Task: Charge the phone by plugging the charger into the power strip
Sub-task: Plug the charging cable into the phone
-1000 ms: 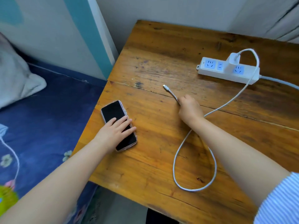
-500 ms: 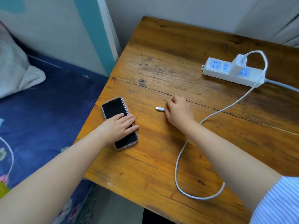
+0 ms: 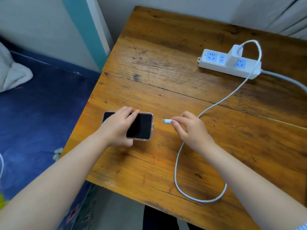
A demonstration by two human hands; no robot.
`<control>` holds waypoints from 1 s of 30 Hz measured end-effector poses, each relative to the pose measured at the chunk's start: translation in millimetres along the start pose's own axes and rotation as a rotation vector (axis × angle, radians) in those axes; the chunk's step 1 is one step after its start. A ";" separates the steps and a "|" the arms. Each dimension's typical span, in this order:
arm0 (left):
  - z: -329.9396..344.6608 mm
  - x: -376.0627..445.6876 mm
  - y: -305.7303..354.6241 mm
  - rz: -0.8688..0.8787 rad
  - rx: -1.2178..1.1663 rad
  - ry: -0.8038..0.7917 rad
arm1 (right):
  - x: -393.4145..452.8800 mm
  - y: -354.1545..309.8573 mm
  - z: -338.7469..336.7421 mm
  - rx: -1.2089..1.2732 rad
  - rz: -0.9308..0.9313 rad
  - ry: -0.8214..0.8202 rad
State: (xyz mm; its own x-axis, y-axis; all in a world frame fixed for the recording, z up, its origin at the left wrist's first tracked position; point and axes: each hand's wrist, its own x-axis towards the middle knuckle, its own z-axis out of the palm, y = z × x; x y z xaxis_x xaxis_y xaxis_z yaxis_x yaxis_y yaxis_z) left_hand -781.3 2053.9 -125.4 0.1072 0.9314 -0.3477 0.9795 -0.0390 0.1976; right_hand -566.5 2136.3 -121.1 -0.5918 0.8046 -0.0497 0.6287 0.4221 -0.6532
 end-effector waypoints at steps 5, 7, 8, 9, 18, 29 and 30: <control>-6.0 7.8 12.3 0.021 -0.060 0.112 | -3.5 -10.1 -12.8 0.064 0.065 -0.054; -8.3 9.9 18.1 0.044 -0.070 0.135 | -1.6 -11.1 -14.6 0.098 0.151 -0.070; -9.4 10.8 20.6 0.056 -0.071 0.141 | -0.4 -11.0 -16.1 0.118 0.190 -0.069; -9.8 11.9 23.4 0.069 -0.069 0.144 | 0.4 -9.9 -17.9 0.142 0.225 -0.065; -13.1 13.7 36.9 0.088 -0.031 0.147 | 2.1 -6.8 -30.1 0.229 0.307 -0.068; -14.2 13.0 44.4 0.103 0.004 0.155 | -1.5 -7.8 -21.7 0.200 0.374 -0.102; -13.7 12.9 45.1 0.104 0.010 0.161 | -1.5 -8.0 -21.8 0.209 0.385 -0.095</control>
State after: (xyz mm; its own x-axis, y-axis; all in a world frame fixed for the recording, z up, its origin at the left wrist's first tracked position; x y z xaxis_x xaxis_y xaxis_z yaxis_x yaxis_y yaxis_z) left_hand -738.1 2069.2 -108.4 0.1797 0.9680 -0.1752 0.9665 -0.1405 0.2149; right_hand -559.7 2140.9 -99.3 -0.3844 0.8406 -0.3816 0.7023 -0.0020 -0.7119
